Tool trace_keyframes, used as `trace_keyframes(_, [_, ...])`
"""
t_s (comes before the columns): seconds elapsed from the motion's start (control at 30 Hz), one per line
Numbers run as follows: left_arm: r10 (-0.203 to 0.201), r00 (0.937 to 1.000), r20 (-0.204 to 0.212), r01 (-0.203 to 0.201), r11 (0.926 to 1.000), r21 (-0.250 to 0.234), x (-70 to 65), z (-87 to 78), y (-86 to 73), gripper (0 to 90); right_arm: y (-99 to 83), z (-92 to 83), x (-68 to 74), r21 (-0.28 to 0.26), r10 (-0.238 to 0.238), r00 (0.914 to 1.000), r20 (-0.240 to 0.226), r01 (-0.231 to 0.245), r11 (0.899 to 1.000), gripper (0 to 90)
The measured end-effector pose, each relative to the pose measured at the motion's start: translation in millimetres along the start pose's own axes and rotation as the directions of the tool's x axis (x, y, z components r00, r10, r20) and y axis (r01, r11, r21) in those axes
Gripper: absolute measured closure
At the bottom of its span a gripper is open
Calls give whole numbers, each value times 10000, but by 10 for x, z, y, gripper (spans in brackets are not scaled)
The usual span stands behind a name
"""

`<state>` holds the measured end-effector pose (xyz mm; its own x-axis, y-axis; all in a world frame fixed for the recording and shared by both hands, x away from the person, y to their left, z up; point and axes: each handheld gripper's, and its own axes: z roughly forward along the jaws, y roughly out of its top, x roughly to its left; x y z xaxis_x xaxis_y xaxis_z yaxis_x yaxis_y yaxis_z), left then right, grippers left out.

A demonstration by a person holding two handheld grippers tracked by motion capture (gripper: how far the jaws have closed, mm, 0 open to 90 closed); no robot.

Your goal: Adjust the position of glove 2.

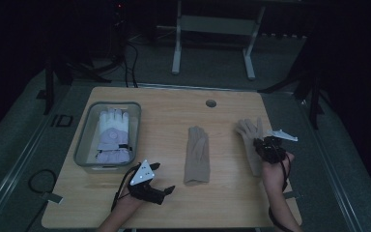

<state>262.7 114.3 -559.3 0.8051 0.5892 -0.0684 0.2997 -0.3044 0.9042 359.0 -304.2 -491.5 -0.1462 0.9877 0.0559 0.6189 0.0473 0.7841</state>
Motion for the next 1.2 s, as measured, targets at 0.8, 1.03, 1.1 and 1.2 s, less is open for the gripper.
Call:
trace_keyframes(0.8, [124, 9999, 117, -126, 9998, 135, -18, 13, -6, 24, -478, 186, -3, 1180, -250, 9997, 78, 240, 9927, 637])
trace_keyframes(1.03, [114, 9999, 101, -115, 9998, 152, -17, 11, -7, 24, -330, 94, -194, 1105, -1705, 9738, -1507, 1880, 9759, 581])
trace_keyframes(1.1, [85, 9999, 89, -86, 9999, 147, -17, 11, -9, 24, -293, 75, -241, 882, -2188, 9536, -2066, 2409, 9665, 577])
trace_keyframes(1.2, [76, 9999, 93, -78, 9998, 162, -19, 12, -13, 24, -269, 65, -285, 733, -2698, 9326, -2396, 2945, 9528, 565])
